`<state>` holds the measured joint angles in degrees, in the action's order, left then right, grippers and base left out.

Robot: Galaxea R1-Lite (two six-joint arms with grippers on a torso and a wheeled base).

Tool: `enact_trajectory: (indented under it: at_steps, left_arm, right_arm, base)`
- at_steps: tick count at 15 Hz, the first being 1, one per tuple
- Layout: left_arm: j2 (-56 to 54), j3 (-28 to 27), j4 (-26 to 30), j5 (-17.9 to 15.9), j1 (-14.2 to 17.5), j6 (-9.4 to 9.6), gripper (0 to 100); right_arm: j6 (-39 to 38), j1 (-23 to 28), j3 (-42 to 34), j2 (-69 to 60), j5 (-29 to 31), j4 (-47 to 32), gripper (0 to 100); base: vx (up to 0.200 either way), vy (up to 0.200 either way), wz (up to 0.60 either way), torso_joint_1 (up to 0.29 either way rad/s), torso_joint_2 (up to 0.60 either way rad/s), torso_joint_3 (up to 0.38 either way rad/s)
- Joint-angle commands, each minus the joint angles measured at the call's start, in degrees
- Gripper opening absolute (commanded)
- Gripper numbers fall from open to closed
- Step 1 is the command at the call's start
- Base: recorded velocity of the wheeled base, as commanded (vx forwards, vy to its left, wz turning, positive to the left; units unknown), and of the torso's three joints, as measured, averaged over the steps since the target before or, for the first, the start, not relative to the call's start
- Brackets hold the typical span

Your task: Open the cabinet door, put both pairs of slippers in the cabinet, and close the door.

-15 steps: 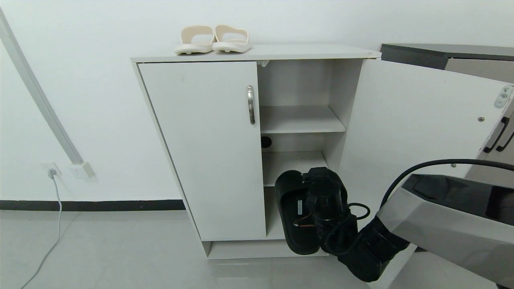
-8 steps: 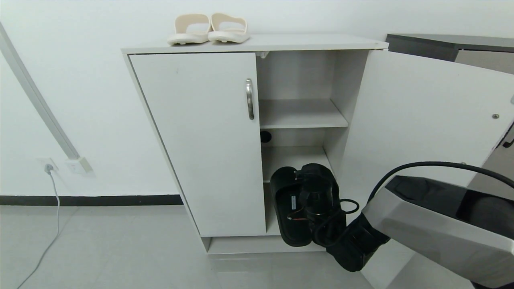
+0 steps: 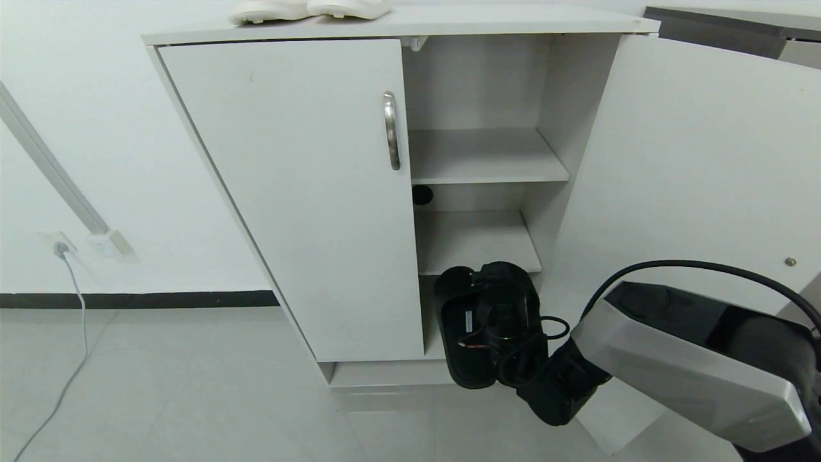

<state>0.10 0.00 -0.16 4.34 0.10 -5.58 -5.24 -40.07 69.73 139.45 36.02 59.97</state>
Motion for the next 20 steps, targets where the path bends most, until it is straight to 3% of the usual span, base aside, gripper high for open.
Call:
enact_trajectory:
  at_steps: [1, 4, 9, 20]
  left_arm:
    - [0.08, 0.0, -0.02, 0.05, -0.01, -0.04, 0]
    - [0.08, 0.0, -0.02, 0.05, -0.01, -0.04, 0]
    - [0.08, 0.0, -0.02, 0.05, -0.01, -0.13, 0]
    - [0.08, 0.0, -0.02, 0.05, -0.1, -0.04, 0]
  right_arm:
    - [-0.03, 0.17, 0.14, 0.3, 0.45, 0.77, 0]
    - [3.75, 0.26, -0.47, 0.74, 1.42, 8.15, 0]
    - [3.75, 0.78, -0.65, 2.23, 1.42, 9.38, 0]
    - [4.89, 0.87, 0.23, 2.32, 0.72, 9.73, 0]
  base:
    - [0.0, 0.0, 0.0, 0.007, 0.0, -0.061]
    - [0.0, 0.0, 0.0, 0.0, 0.0, 0.0]
    - [0.0, 0.0, 0.0, 0.0, 0.0, 0.0]
    - [0.2, 0.0, 0.0, 0.003, 0.0, 0.002]
